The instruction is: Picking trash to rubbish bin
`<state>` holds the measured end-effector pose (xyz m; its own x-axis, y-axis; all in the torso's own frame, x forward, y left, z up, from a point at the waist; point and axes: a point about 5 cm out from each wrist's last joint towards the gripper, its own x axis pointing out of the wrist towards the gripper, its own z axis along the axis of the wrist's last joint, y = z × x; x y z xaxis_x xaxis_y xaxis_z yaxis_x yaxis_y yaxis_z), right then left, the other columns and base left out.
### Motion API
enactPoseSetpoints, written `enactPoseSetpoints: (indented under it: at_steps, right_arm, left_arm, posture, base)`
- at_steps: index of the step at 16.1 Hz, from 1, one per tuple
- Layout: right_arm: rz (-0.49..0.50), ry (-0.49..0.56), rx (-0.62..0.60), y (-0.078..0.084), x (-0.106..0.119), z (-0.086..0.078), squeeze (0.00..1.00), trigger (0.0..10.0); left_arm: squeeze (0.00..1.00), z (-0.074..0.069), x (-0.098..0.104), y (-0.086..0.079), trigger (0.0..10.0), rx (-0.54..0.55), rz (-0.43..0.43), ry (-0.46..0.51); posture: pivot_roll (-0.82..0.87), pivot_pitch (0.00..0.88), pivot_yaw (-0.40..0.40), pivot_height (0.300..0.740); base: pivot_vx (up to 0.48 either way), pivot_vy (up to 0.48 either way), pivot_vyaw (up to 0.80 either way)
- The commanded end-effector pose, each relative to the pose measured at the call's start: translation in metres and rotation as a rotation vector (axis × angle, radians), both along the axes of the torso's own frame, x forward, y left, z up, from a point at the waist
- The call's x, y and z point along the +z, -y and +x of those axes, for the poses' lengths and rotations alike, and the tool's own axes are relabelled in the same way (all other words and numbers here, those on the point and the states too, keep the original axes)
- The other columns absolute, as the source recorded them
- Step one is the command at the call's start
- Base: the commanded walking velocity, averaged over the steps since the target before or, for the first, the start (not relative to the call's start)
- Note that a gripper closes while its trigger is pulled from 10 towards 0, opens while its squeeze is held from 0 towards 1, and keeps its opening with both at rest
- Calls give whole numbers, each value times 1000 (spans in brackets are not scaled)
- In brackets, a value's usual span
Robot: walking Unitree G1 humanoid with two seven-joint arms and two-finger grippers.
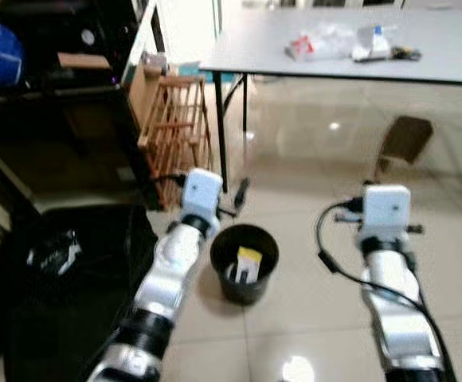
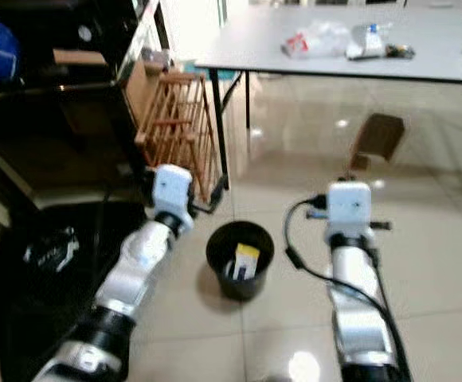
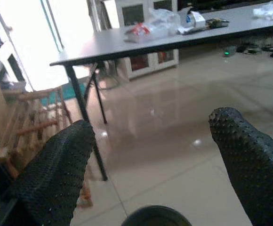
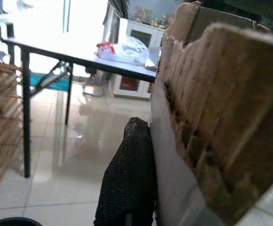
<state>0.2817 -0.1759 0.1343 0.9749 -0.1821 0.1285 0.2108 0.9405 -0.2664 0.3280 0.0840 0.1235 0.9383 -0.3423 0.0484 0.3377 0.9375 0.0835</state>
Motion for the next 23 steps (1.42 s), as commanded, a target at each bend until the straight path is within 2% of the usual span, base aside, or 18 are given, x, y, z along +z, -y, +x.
enactPoseSetpoints:
  at_steps: [1, 9, 12, 15, 19, 23]
  right_arm:
    - [-4, 2, -3, 1, 2, 1, 0, 10000]
    - [-2, -2, 3, 0, 1, 2, 0, 10000]
    - [2, 0, 3, -1, 1, 2, 0, 10000]
    - [31, -10, -7, 0, -1, 1, 0, 10000]
    - [36, -12, -9, 1, -1, 2, 0, 10000]
    - [36, -13, -10, 1, -2, 2, 0, 10000]
  left_arm:
    - [0, 1, 1, -1, 10000, 2, -4, 1]
    - [0, 1, 2, 0, 10000, 3, -13, 7]
    - [0, -1, 5, 2, 10000, -37, -31, 21]
    - [0, -1, 5, 1, 10000, -32, -31, 19]
    - [0, 0, 5, 1, 10000, -29, -33, 21]
    - [0, 0, 5, 2, 10000, -30, -39, 22]
  posture:
    - [-108, 39, 88, 740]
    - [-105, 41, 88, 740]
    - [-105, 41, 88, 740]
    - [-105, 42, 92, 740]
    - [-106, 43, 93, 740]
    - [-106, 43, 93, 740]
  base:
    - [0, 0, 0]
    - [0, 0, 0]
    - [0, 0, 0]
    - [0, 0, 0]
    - [0, 0, -631]
    - [0, 0, 0]
